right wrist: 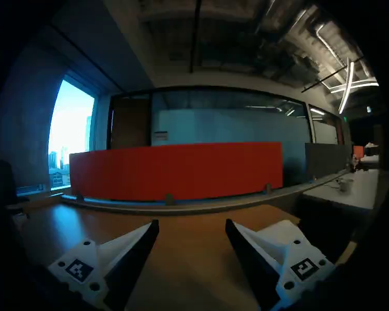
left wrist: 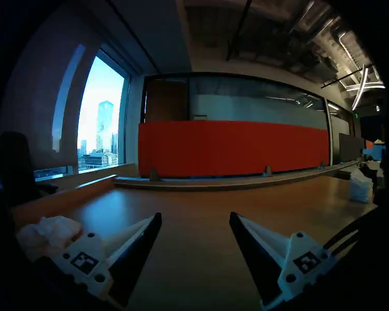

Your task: Fold towel

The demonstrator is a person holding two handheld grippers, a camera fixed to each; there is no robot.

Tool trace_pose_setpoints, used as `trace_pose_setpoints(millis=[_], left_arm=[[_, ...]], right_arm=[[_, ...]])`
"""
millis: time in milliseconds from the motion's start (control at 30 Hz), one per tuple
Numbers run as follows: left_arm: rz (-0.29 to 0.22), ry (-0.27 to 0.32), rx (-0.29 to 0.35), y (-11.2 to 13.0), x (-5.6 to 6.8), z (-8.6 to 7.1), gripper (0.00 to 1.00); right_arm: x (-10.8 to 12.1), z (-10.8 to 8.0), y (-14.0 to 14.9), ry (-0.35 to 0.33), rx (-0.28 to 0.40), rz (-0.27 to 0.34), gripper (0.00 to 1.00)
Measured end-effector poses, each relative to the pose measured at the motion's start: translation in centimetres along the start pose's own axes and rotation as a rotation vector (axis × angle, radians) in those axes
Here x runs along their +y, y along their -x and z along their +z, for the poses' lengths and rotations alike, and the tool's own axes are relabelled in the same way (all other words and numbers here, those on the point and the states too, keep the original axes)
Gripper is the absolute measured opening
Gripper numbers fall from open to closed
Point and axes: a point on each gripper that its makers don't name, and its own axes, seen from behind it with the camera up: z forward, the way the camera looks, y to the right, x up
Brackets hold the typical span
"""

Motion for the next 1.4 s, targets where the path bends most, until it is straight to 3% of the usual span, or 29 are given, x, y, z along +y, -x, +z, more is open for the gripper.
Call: trace_pose_setpoints(millis=[400, 600, 900, 1400], left_arm=[[0.000, 0.000, 0.000, 0.0, 0.0, 0.0, 0.97], [0.000, 0.000, 0.000, 0.0, 0.0, 0.0, 0.97], [0.000, 0.000, 0.000, 0.0, 0.1, 0.1, 0.97], [0.000, 0.000, 0.000, 0.0, 0.1, 0.0, 0.97]], right_arm=[[-0.5, 0.2, 4.0, -0.023, -0.024, 0.033, 0.99], [-0.7, 0.4, 5.3, -0.028, -0.027, -0.009, 0.99], [-1.4, 0.3, 6.2, -0.031, -0.033, -0.055, 0.99], [-1.0, 0.0, 6.6, -0.021, -0.034, -0.050, 1.00]])
